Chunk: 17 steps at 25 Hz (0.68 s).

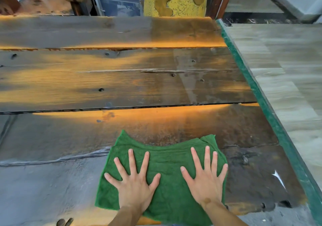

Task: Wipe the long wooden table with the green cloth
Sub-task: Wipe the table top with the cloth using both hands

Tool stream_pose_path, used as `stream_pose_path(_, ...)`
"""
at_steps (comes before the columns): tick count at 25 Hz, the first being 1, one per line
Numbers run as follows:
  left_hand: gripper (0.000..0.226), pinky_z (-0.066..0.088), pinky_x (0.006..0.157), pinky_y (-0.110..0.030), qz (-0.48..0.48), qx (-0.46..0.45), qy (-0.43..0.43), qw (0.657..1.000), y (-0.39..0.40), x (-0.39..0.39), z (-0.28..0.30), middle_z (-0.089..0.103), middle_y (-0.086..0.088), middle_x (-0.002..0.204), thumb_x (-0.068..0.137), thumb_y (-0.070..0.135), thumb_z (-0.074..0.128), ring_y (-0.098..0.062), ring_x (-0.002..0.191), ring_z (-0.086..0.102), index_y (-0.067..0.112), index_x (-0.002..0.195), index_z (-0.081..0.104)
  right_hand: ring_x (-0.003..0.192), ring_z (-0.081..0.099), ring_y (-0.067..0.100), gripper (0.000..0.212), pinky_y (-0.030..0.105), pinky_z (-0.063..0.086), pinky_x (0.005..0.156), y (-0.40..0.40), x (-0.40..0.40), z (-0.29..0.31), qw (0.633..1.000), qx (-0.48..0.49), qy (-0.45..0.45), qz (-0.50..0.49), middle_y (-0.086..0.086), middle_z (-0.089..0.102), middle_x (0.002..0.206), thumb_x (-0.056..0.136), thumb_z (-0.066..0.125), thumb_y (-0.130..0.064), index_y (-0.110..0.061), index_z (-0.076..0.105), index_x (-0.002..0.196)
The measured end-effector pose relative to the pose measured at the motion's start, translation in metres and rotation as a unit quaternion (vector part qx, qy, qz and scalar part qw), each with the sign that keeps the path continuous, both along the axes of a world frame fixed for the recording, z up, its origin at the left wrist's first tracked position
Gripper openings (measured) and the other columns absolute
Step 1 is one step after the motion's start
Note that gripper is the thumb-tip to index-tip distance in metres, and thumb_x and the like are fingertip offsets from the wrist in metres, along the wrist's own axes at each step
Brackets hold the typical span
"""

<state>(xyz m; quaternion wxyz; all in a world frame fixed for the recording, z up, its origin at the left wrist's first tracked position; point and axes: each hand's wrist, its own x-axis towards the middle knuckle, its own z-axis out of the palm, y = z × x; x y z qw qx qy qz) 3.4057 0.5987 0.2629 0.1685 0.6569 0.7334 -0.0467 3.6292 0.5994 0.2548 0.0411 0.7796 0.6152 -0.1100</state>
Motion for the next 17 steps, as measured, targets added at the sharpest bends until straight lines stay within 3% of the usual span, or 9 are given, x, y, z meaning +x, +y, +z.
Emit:
stream_pose_path(3,0.082,0.01,0.098,-0.087,-0.013,0.008,0.012,1.0,0.043,0.013,-0.002,0.022,-0.013,0.167,0.086,0.082,0.027,-0.061,0.144,0.022,0.04,0.156,0.032,0.155,-0.003,0.03,0.078,0.066,0.001,0.118,0.051,0.014,0.005,1.0,-0.003,-0.004,0.012,0.002,-0.005,0.168,0.087,0.007,-0.086,-0.05,-0.002,0.156)
stream_pose_path(7,0.08,0.014,0.099,-0.087,0.007,0.003,0.027,1.0,0.124,0.033,-0.008,0.016,-0.011,0.169,0.089,0.084,0.015,-0.06,0.145,0.02,0.043,0.157,0.027,0.15,-0.027,0.028,0.077,0.064,-0.011,0.117,0.147,0.031,0.011,1.0,-0.014,0.006,0.025,0.001,-0.032,0.162,0.083,-0.003,-0.086,-0.052,-0.027,0.148)
stream_pose_path(9,0.081,0.009,0.102,-0.085,0.017,-0.003,0.032,0.999,0.179,0.043,-0.007,0.003,-0.007,0.17,0.086,0.086,0.003,-0.058,0.148,0.012,0.049,0.158,0.015,0.149,-0.029,0.028,0.077,0.064,-0.012,0.117,0.202,0.039,0.011,1.0,-0.014,0.008,0.022,0.001,-0.034,0.161,0.083,-0.004,-0.086,-0.052,-0.028,0.147)
stream_pose_path(12,0.082,-0.001,0.107,-0.081,0.045,0.006,0.038,0.998,0.258,0.053,-0.006,-0.028,-0.001,0.165,0.074,0.089,-0.015,-0.052,0.15,-0.013,0.057,0.15,-0.02,0.151,-0.025,0.028,0.078,0.064,-0.011,0.117,0.275,0.048,0.013,0.999,-0.013,-0.002,0.033,0.003,-0.029,0.163,0.084,-0.004,-0.085,-0.05,-0.025,0.15)
stream_pose_path(17,0.078,-0.001,0.109,-0.081,0.054,0.001,0.05,0.997,0.387,0.065,-0.001,-0.034,0.0,0.164,0.077,0.088,-0.007,-0.049,0.15,-0.02,0.058,0.146,-0.027,0.151,-0.023,0.03,0.079,0.066,-0.009,0.117,0.402,0.059,0.015,0.999,-0.016,0.008,0.042,0.005,-0.027,0.164,0.087,0.001,-0.084,-0.047,-0.024,0.151)
